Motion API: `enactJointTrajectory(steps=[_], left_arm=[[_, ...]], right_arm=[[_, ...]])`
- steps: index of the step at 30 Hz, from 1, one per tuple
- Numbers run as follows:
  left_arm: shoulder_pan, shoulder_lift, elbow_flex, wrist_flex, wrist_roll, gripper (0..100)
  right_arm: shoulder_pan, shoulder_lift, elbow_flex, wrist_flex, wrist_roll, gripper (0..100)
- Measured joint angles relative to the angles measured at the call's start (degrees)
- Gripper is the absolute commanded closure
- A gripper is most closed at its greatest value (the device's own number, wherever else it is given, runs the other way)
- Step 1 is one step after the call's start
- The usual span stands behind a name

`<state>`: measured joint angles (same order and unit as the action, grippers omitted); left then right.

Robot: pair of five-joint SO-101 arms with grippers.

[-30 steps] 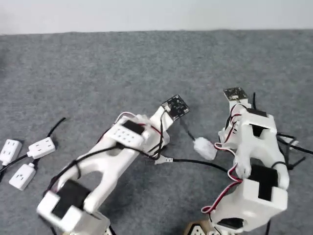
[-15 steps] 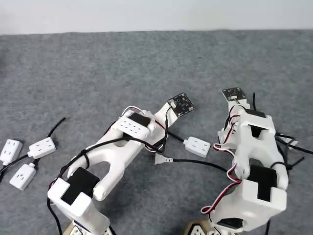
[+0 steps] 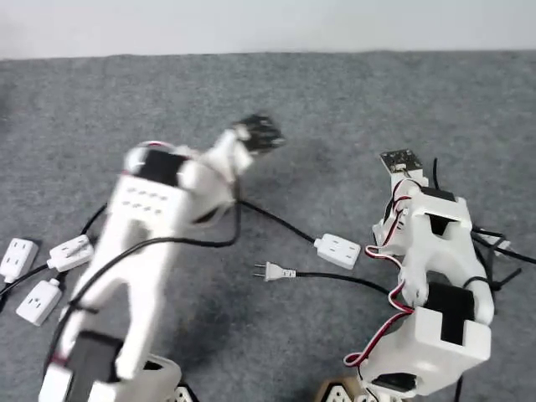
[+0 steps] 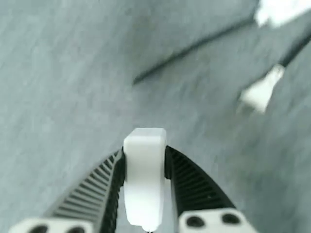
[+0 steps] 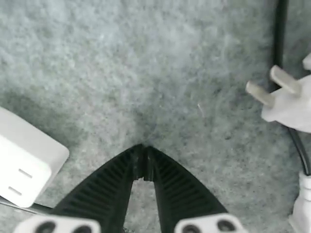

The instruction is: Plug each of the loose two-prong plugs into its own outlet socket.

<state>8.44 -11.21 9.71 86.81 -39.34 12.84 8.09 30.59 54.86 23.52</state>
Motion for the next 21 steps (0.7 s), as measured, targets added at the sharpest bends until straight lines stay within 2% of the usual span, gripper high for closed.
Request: enactJointTrajectory(steps=[4, 12, 15, 21], left_arm=[[-12.04, -4.04, 0.0, 3.96, -8.35, 99], [-38.24, -0.62, 0.0, 4.13, -24.44, 99], [-44.66, 3.43, 0.0, 2.81, -27.87, 99], [-52.57, 13.19, 0.0, -5.63, -28.92, 98]], right_arm=[[0.0, 0.0, 0.0, 0.0, 0.0, 99.0], [0.0, 0.0, 0.0, 0.0, 0.0, 99.0], [0.0, 0.0, 0.09, 0.0, 0.0, 99.0], [0.0, -0.26, 0.62, -0.35, 0.0, 99.0]])
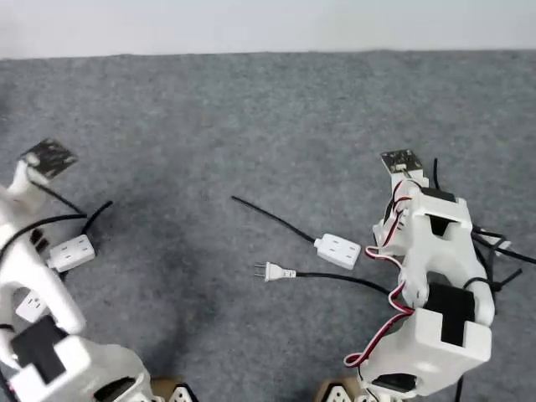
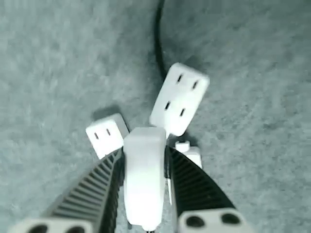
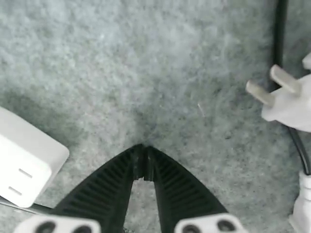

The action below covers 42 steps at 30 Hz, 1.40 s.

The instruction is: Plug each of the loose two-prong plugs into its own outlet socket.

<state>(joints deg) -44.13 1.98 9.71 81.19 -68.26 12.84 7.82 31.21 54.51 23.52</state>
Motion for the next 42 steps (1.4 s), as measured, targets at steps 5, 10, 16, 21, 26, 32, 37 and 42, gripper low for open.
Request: enactJointTrajectory(steps=[5, 10, 16, 21, 26, 32, 37, 42], left_arm=[[-1.23, 2.9, 0.0, -0.44, 0.0, 84], [-2.81, 2.9, 0.0, -1.93, 0.0, 64], [-3.43, 2.02, 0.0, -2.11, -3.52, 67], [1.23, -1.85, 0.0, -1.23, 0.09, 67], [12.75, -7.82, 1.05, 5.45, 13.89, 67], [20.22, -17.14, 13.45, 2.02, 29.01, 67], [23.03, -28.75, 33.32, -12.48, 39.74, 67], [23.91, -41.76, 56.0, -29.89, 46.24, 67]], right_arm=[[0.0, 0.0, 0.0, 0.0, 0.0, 99.0], [0.0, 0.0, 0.0, 0.0, 0.0, 99.0], [0.0, 0.0, 0.0, 0.0, 0.0, 98.7], [0.0, 0.0, 0.0, 0.0, 0.0, 98.7], [-2.11, -0.7, 0.35, -0.09, 0.0, 98.5], [-8.44, -0.7, -9.85, 12.92, 4.57, 81.0], [-13.01, -0.7, -18.29, 23.74, 10.9, 75.4], [-17.85, -0.7, -19.78, 30.15, 17.85, 77.2]])
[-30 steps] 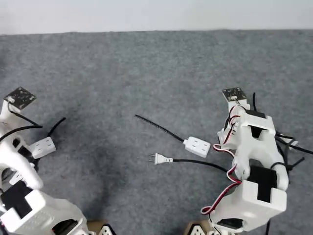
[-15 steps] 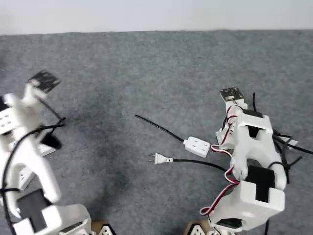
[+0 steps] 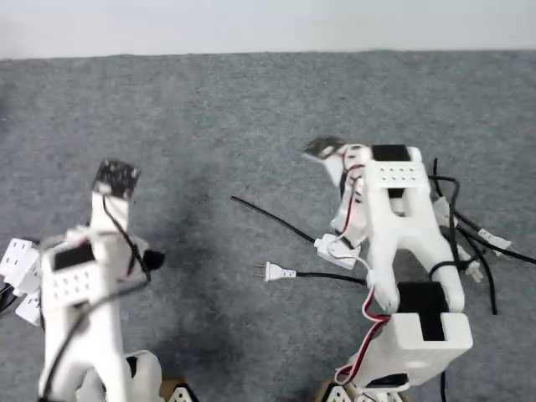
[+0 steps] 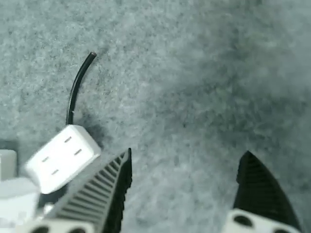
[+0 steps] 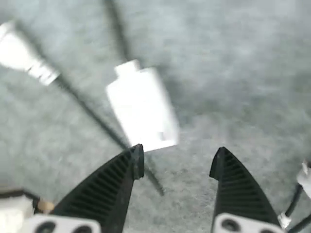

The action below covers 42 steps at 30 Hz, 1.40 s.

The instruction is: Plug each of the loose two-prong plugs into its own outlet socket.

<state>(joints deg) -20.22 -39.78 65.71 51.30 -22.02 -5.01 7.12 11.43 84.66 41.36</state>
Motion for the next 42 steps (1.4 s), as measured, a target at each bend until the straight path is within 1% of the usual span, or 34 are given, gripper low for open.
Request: enactJointTrajectory(steps=[2, 4, 7, 9, 11, 15, 23, 25, 27, 28, 30, 32, 37, 42], left_arm=[[0.09, -4.75, 6.95, -5.63, 2.11, 67], [0.09, -9.41, 11.16, -7.91, 2.99, 67], [0.18, -15.21, 15.91, -8.88, 3.52, 67], [0.18, -18.55, 17.93, -8.97, 3.6, 67], [0.26, -21.27, 19.43, -8.97, 3.6, 67], [3.08, -25.58, 21.8, -8.97, 3.6, 67], [4.04, -27.6, 22.59, -8.97, 3.6, 67], [4.04, -27.6, 22.59, -8.97, 3.6, 67], [4.04, -27.6, 22.59, -8.97, 3.6, 67], [4.04, -27.6, 22.59, -8.97, 3.6, 67], [4.04, -27.6, 22.59, -8.97, 3.6, 67], [4.04, -27.6, 22.59, -8.97, 3.6, 67], [4.31, -27.6, 22.59, -8.97, 3.6, 67], [4.31, -27.6, 22.59, -8.97, 3.6, 67]], right_arm=[[-0.79, 0.0, 0.0, 1.23, 2.2, 77.2], [-2.02, 0.0, 0.26, 1.67, 5.8, 77.2], [-4.4, 0.0, 2.02, 1.58, 12.04, 77.2], [-5.1, 0.0, 2.99, 0.88, 14.42, 77.2], [-5.54, 0.0, 3.6, -0.97, 15.3, 77.2], [-5.45, 1.14, 3.6, -3.34, 15.82, 77.2], [-5.27, 10.64, 3.43, -8.18, 20.4, 78.7], [-4.84, 11.69, 3.25, -9.14, 21.19, 86.1], [-4.66, 12.04, 2.46, -9.41, 22.95, 97.8], [-4.57, 12.04, 2.37, -9.49, 24.0, 99.8], [-4.92, 12.13, 1.49, -10.02, 25.32, 96.3], [-5.45, 12.84, 0.0, -9.32, 25.58, 99.5], [-10.11, 11.96, -1.05, -3.25, 29.63, 99.0], [-14.42, 10.99, -1.05, -1.85, 31.74, 99.0]])
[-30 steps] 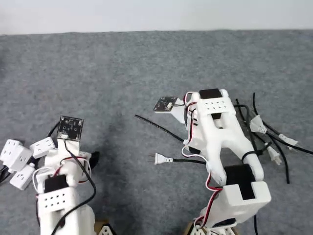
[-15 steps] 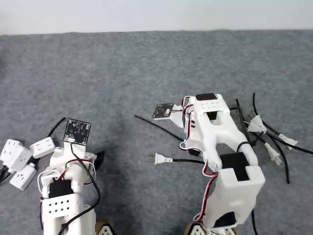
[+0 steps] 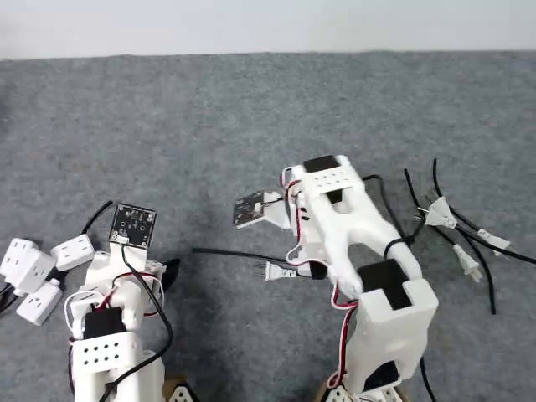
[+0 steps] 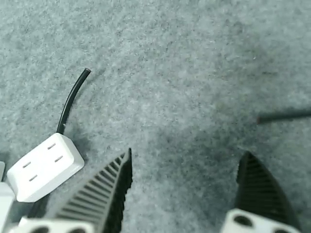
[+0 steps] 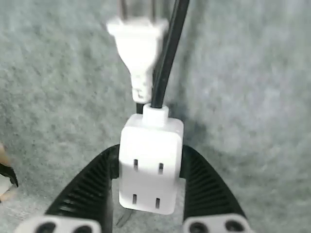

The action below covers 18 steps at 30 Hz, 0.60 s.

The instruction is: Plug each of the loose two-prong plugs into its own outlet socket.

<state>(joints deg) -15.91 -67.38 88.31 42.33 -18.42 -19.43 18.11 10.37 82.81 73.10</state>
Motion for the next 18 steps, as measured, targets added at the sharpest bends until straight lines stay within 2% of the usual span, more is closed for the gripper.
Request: enactJointTrajectory(steps=[7, 18], left_arm=[[0.0, 0.0, 0.0, 0.0, 0.0, 67], [0.0, 0.0, 0.0, 0.0, -0.88, 67]], right_arm=[[-6.51, -1.58, 0.0, -0.97, 0.18, 99.0], [-7.91, -1.58, 0.0, -9.41, 0.18, 99.0]])
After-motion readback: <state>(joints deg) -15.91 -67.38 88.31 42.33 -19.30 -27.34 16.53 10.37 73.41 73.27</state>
